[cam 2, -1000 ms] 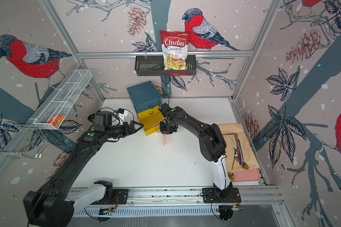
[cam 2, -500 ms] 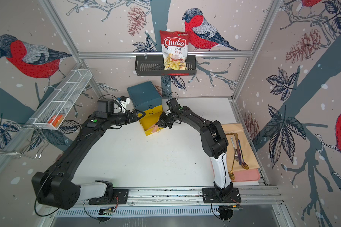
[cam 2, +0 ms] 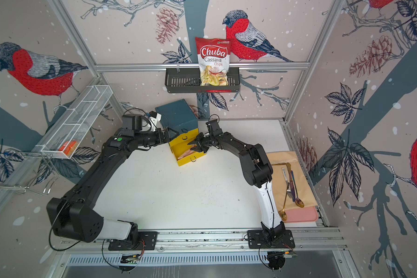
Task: Place the fruit knives into the drawer by color
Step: Place the fruit knife in the drawer, then close the drawer in the storage box.
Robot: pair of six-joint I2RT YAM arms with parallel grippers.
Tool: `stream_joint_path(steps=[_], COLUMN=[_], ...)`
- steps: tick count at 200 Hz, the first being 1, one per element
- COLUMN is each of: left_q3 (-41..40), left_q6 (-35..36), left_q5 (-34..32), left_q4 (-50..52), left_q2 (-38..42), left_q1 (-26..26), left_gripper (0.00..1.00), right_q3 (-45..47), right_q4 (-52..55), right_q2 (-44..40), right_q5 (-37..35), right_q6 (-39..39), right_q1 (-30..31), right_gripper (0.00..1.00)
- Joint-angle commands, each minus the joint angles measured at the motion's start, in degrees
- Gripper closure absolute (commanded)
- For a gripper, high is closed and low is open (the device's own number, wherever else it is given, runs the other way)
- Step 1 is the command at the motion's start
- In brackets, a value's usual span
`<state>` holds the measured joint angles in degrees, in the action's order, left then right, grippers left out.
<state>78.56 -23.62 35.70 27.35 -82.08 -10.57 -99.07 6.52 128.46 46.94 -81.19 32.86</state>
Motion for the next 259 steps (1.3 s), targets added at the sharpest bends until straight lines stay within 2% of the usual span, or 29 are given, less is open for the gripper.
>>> stream_joint_path(steps=[1,14,29,39,56,83,107,146,174,259], left_q3=[3.09,5.96,11.07,14.70,20.70,29.84,39.06,51.22,57.60,58.62], left_q6=[0.18,-0.35,-0.44,-0.18,-0.20,0.41,2.01,4.98,5.46,6.55], left_q5=[-1.10,-2.81,-6.18,-8.00,-10.61,-12.72,-14.79,-17.93,-19.52,-19.36], left_q4=[-0.90,-0.34,2.73,4.95,7.88,12.54,19.16,28.02,32.81,35.36], left_q2=[-1.73,-3.54,-6.77,-8.96,-12.53,-18.49,-25.25,-34.94,-40.56,-45.52], left_q1=[0.11,0.11,0.11,0.06,0.05,-0.02,-0.33,-0.88,-0.95,-0.97], left_gripper=[0.03,0.03,0.05,0.10,0.22,0.63,1.00,1.00,1.00,1.00], right_q3=[0.05,1.85,7.44,12.50,22.83,36.49,42.40,44.49,43.62,29.09], right_q4=[-5.31,-8.95,-15.72,-20.21,-27.61,-33.44,-36.76,-42.62,-48.90,-49.33], right_q2=[-0.54,-2.19,-6.03,-9.37,-15.67,-23.13,-23.65,-18.72,-13.03,0.42], right_q5=[0.92,0.71,-0.39,-1.61,-4.07,-7.97,-9.65,-11.84,-11.72,-9.89], right_q6=[-1.44,-1.57,-1.77,-1.35,-0.06,3.20,4.01,2.14,-2.57,-5.98], right_q1=[-0.03,-0.07,-0.13,-0.25,-0.39,-0.51,-0.84,-2.13,-2.94,-2.46], right_gripper=[0.64,0.71,0.88,0.96,1.00,1.00,1.00,1.00,1.00,1.00])
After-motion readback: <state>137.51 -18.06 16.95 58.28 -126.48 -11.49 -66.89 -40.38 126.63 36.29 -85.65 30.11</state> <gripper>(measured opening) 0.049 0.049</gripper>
